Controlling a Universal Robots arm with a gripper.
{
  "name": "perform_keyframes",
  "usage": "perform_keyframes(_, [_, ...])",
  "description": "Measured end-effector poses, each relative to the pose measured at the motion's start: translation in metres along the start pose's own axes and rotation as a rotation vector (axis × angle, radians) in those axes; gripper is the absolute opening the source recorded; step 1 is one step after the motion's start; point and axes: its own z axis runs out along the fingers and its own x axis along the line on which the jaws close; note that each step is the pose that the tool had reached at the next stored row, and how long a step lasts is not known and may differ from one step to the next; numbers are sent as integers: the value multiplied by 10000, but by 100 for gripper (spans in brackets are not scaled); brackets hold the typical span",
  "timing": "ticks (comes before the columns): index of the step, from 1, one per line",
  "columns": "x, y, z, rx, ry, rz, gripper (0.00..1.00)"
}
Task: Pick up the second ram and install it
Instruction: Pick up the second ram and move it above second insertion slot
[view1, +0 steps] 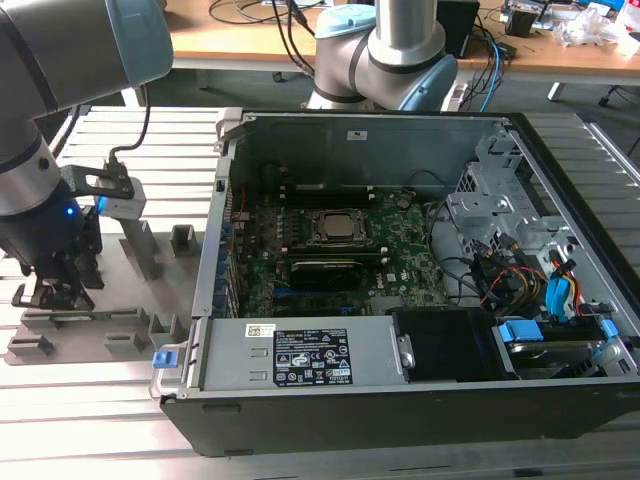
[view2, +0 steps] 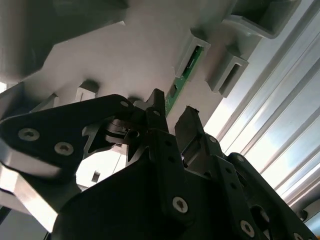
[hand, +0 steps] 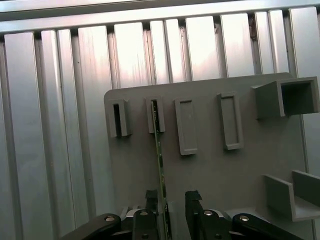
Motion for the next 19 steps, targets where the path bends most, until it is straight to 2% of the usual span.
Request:
perform_keyframes(4, [5, 23, 73, 0, 1, -5, 36])
perform_keyframes(6, [30, 57, 108, 0, 1, -38, 36])
perform_keyframes(9, [97, 69, 190, -1, 2, -133, 36])
perform_keyframes(14, [108, 120, 323, -5, 6, -416, 36])
perform_keyframes(19, [105, 120, 335, -7, 10, -559, 36])
